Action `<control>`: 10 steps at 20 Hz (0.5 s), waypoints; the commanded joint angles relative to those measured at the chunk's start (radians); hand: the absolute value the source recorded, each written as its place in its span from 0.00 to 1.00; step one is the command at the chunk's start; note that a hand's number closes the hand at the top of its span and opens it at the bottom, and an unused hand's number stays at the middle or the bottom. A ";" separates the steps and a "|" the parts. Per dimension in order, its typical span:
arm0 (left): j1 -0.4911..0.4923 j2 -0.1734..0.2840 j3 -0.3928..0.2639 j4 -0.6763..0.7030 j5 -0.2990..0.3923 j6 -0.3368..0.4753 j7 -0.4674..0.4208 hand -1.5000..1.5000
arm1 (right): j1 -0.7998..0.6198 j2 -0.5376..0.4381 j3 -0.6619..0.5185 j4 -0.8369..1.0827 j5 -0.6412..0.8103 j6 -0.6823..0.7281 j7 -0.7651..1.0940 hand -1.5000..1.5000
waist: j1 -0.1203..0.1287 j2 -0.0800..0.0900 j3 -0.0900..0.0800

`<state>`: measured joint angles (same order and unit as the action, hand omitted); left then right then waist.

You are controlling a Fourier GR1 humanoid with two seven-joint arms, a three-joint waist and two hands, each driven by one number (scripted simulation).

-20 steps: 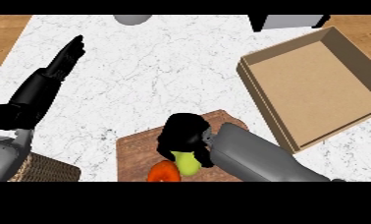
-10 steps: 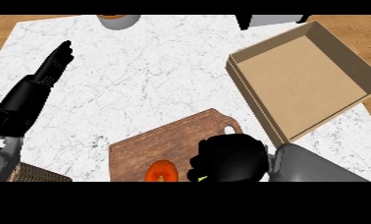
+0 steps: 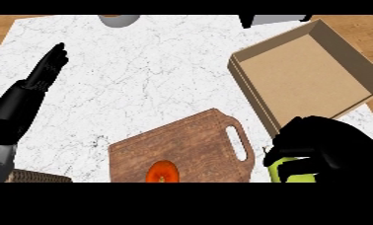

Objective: Pick the pear from the cutting board and place it in the cardboard box

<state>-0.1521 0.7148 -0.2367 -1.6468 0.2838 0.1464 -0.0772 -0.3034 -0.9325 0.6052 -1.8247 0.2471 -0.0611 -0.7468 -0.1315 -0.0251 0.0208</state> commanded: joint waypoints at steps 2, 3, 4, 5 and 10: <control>0.011 -0.053 -0.051 -0.003 -0.028 0.014 -0.006 0.50 | 0.106 -0.155 -0.250 0.032 -0.274 0.037 -0.010 1.00 | 0.045 0.019 -0.020; 0.022 -0.048 -0.040 0.015 -0.019 -0.002 -0.029 0.50 | 0.122 -0.178 -0.289 0.044 -0.316 0.055 -0.013 1.00 | 0.056 0.020 -0.021; 0.028 -0.060 -0.040 0.062 -0.020 -0.015 -0.074 0.50 | 0.126 -0.173 -0.324 0.072 -0.358 0.060 -0.029 1.00 | 0.059 0.025 -0.022; 0.002 -0.048 -0.042 0.033 -0.012 -0.028 -0.039 0.50 | 0.118 -0.196 -0.364 0.068 -0.408 0.097 0.004 1.00 | 0.073 0.023 -0.021; -0.054 -0.071 -0.050 0.093 -0.037 -0.059 -0.066 0.50 | 0.035 -0.228 -0.448 0.227 -0.426 0.188 0.029 1.00 | 0.124 0.030 -0.022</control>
<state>-0.2158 0.6892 -0.2710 -1.6403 0.2590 0.1174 -0.0915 -0.2164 -1.1307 0.2340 -1.6672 -0.1320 0.0717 -0.7543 -0.0420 -0.0093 0.0190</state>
